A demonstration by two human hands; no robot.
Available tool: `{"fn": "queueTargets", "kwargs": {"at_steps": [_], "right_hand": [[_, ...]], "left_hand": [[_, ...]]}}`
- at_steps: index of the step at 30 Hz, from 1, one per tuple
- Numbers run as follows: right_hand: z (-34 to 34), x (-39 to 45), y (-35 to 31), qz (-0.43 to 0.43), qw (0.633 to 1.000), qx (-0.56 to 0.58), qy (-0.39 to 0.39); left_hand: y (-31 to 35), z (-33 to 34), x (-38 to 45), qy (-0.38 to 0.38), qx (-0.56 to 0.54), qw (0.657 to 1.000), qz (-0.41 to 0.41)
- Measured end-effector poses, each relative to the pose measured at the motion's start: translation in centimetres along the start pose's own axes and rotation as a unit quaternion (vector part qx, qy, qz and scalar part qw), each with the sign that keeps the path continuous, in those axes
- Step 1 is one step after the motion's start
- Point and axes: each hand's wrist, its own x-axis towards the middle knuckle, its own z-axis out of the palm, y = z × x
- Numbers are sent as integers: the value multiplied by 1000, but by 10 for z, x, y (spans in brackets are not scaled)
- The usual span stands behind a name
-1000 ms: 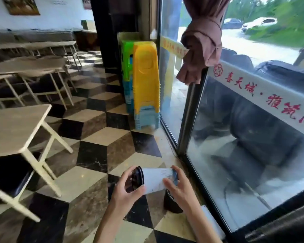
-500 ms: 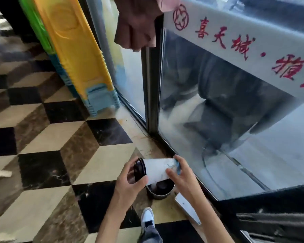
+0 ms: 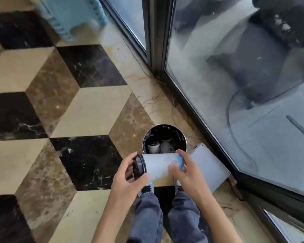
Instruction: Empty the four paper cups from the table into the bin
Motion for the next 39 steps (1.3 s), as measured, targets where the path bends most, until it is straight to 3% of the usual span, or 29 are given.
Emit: {"fn": "queueTargets", "kwargs": {"at_steps": [6, 12, 17, 22, 30, 39], "right_hand": [[0, 70, 65, 36, 999, 17, 8], [-22, 93, 85, 49, 997, 33, 49], [-30, 103, 83, 46, 997, 37, 44], [-30, 108, 75, 48, 997, 37, 41], [-30, 101, 51, 34, 999, 22, 35], [-45, 47, -52, -46, 998, -3, 37]], "left_hand": [[-69, 45, 65, 34, 13, 998, -52], [-85, 80, 113, 81, 127, 988, -33], [-86, 91, 138, 89, 299, 950, 21], [-93, 105, 148, 18, 418, 908, 28], [-82, 97, 141, 16, 341, 939, 26], [19, 49, 77, 72, 200, 975, 61]]}}
